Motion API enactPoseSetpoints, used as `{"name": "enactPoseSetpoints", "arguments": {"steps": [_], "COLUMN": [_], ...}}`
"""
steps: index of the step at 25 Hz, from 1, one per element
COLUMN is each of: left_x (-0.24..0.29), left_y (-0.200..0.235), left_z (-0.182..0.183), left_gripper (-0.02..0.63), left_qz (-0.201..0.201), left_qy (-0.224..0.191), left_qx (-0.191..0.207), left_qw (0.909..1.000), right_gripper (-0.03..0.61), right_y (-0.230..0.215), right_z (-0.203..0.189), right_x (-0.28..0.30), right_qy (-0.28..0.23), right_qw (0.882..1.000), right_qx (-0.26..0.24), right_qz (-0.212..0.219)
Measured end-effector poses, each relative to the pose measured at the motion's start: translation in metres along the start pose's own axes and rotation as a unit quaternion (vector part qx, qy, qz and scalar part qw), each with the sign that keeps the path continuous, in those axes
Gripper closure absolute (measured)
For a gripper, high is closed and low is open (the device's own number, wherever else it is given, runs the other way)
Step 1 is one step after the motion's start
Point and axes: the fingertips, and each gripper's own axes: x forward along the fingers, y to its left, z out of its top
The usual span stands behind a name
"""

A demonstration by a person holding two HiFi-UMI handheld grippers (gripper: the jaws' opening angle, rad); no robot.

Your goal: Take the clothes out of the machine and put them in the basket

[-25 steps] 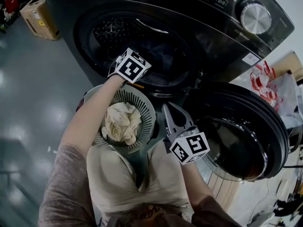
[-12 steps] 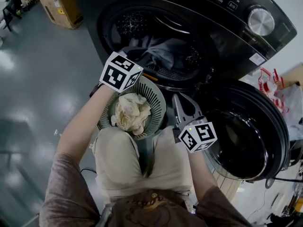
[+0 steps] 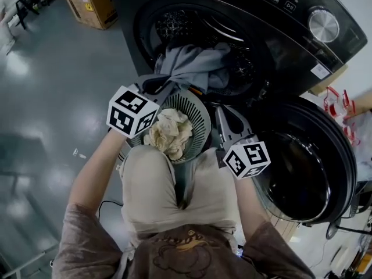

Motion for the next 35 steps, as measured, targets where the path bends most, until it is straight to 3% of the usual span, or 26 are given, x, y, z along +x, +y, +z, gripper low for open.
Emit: {"name": "enactPoseSetpoints", "arguments": {"steps": [8,14,22,27,35], "left_x": [-0.046,-0.045,-0.031,-0.037,-0.006], "left_y": [-0.013,-0.017,-0.032,-0.026,-0.017], "left_z": [-0.017,-0.033,-0.045,-0.042,-0.032], "left_gripper": [0.575,0.565,0.415,0.335,0.233], "left_qz": [-0.006,-0.016,-0.055,-0.06,-0.051], "left_qy": [0.019,0.043,0.087,0.068,0.045], "left_qx": [0.009,0.005,0.03,-0.008,-0.017], "left_qw": [0.9998,0.9989,0.9942,0.9958,0.9975], "right_gripper": [0.581,0.581,0.581,0.581,0.581], "right_y": [0.001,0.004,0.003,0.002,0.005], "right_z": [0.001,0.003,0.001,0.0,-0.001], "right_x": [0.007,0.008,0.005,0.006,0.006], "right_qy": [-0.006,-0.008,-0.007,-0.005,-0.001], "right_qw": [1.0,1.0,1.0,1.0,1.0], "right_qx": [0.001,0.002,0.004,0.003,-0.003], "right_qz": [0.006,0.009,0.007,0.008,0.008]}}
